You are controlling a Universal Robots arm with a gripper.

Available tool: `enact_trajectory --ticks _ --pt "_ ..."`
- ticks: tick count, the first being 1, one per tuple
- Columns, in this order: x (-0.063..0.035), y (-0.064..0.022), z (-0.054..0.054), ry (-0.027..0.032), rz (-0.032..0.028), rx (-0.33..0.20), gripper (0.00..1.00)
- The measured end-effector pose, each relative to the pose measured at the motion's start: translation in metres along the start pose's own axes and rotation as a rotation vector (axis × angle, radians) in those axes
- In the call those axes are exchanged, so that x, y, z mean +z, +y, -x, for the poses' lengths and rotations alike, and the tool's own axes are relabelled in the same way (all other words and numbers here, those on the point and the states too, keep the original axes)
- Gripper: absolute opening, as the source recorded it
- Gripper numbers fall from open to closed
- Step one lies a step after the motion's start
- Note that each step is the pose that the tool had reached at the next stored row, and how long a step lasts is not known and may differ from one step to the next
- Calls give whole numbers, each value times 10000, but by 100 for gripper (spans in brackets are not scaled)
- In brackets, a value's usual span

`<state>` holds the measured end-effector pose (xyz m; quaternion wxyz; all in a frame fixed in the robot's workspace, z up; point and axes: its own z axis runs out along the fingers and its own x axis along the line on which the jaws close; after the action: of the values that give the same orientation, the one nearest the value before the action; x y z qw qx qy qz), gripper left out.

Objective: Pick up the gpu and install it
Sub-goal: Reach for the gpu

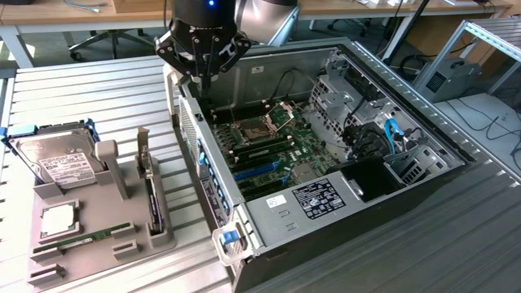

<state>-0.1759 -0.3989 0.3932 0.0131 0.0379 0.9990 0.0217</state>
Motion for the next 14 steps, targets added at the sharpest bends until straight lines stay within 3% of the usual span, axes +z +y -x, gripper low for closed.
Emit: enact_trajectory --ticks 14 --pt "-1 -4 -55 0 1 0 11"
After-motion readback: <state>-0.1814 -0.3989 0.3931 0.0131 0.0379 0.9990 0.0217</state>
